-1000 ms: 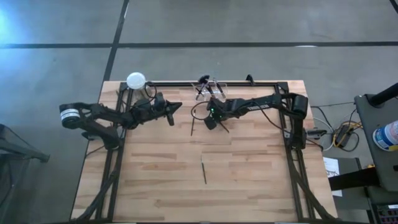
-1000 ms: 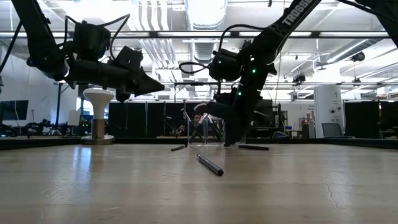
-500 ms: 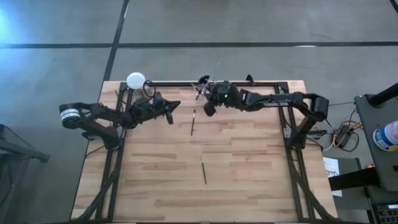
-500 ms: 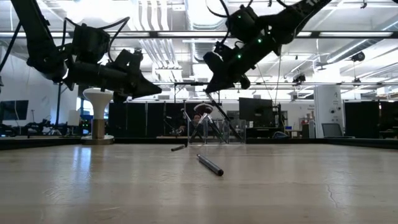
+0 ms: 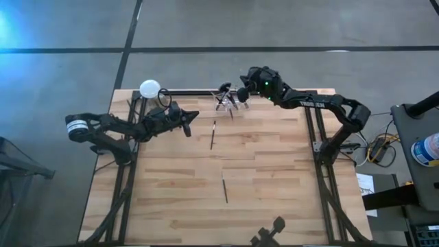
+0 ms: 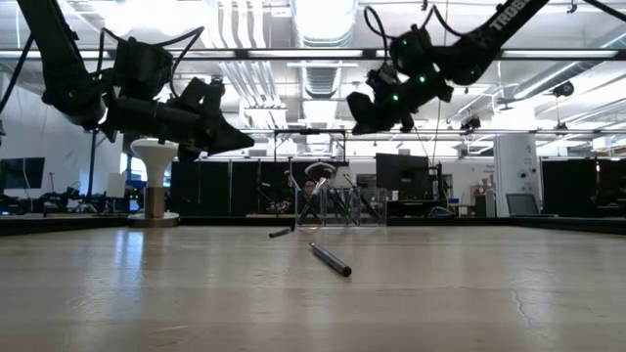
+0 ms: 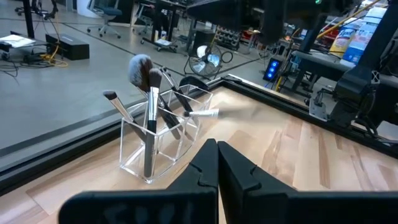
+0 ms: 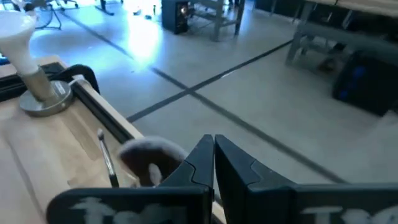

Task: Pick & Place Makeup Brushes
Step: Put the black eyeshadow brush into the transparent organizer

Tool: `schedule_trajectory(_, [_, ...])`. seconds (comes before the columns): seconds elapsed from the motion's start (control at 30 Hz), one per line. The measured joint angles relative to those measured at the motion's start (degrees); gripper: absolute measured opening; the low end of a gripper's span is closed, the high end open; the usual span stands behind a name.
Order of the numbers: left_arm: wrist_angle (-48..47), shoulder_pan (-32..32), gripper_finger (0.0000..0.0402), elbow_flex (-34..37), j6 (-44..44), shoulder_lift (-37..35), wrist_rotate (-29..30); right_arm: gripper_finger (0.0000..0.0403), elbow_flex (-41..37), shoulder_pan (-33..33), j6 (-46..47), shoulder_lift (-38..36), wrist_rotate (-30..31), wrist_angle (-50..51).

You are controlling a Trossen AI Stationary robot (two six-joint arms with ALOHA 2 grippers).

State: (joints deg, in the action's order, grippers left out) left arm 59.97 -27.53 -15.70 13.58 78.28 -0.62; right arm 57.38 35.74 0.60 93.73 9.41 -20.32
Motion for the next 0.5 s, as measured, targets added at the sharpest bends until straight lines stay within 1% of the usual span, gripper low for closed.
schedule_trajectory(0.07, [0.0, 0.0, 0.0000, 0.0, 0.0, 0.0, 0.0, 0.0009, -0.7, 0.8, 1.0, 0.0, -1.9, -0.5])
schedule_trajectory(0.17, [0.0, 0.0, 0.0000, 0.0, 0.0, 0.0, 0.0, 0.0009, -1.3, 0.7, 1.2, -0.1, -2.3, -0.5])
schedule_trajectory(0.27, [0.0, 0.0, 0.0000, 0.0, 0.0, 0.0, 0.0, 0.0008, -1.6, -0.3, 2.5, -0.1, -2.6, 1.6])
schedule_trajectory(0.4, [0.0, 0.0, 0.0000, 0.0, -0.1, 0.0, 0.0, 0.0008, -1.6, -2.7, 8.8, -0.6, -3.1, 9.8])
schedule_trajectory(0.5, [0.0, 0.0, 0.0000, 0.0, -0.1, 0.0, 0.0, 0.0014, -1.6, -6.1, 13.2, -0.6, -3.3, 17.5])
